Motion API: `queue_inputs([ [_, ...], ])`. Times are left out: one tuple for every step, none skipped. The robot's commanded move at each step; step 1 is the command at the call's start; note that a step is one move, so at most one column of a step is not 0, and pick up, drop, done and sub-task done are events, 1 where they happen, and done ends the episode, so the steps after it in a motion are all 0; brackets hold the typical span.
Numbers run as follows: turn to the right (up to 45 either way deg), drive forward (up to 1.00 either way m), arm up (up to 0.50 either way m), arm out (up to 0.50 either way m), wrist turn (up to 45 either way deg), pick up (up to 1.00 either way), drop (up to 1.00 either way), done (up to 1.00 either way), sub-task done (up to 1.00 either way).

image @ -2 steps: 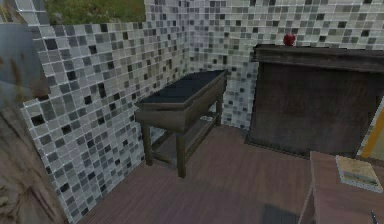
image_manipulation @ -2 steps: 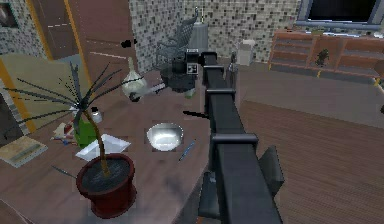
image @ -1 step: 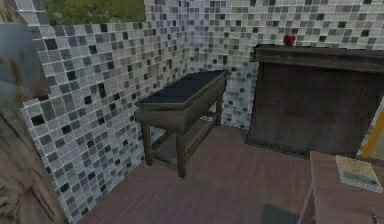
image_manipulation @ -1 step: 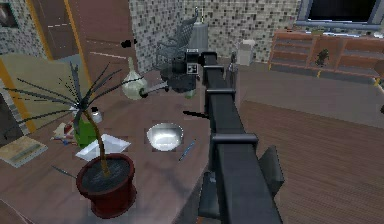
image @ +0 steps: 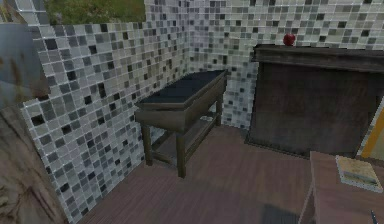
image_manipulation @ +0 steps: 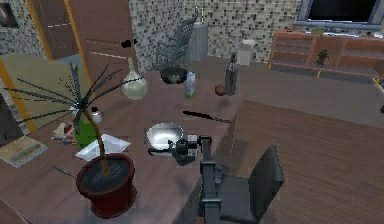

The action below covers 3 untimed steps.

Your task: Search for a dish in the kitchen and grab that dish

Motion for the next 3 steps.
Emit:
queue_inputs([
  [0.0,0.0,0.0,0.0,0.0,1.0,0.0,0.0,0.0],
  [0.0,0.0,0.1,0.0,0.0,0.0,0.0,0.0,0.0],
  [0.0,0.0,0.0,0.0,0.0,0.0,0.0,1.0,0.0],
])
